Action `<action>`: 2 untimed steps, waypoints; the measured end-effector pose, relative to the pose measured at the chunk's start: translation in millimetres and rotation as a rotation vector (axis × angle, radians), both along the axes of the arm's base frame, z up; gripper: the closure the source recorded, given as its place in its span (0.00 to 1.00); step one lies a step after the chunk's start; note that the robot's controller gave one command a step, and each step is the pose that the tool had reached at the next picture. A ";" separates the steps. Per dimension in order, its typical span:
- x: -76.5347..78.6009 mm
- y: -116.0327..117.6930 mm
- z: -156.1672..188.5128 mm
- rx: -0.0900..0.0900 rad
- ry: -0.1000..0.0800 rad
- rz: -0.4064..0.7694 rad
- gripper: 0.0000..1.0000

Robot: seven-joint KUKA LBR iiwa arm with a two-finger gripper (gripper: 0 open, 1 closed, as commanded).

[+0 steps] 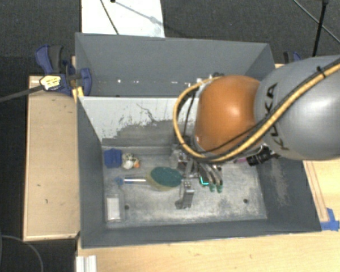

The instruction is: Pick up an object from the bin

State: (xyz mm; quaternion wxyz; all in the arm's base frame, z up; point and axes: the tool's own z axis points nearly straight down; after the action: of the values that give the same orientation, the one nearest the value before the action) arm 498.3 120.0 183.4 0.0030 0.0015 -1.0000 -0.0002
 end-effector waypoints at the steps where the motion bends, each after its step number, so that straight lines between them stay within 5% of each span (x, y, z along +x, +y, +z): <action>1: 46.1 -6.0 -111.0 -0.003 -0.001 -0.381 0.00; 2: 46.6 -5.6 -108.8 -0.002 -0.004 -0.383 1.00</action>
Offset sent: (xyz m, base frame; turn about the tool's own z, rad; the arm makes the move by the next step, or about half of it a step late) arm 0.0465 -0.0052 -0.1088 0.3805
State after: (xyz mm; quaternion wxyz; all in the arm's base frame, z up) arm 544.9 114.4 74.6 0.0011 -0.1889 -0.9820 0.0001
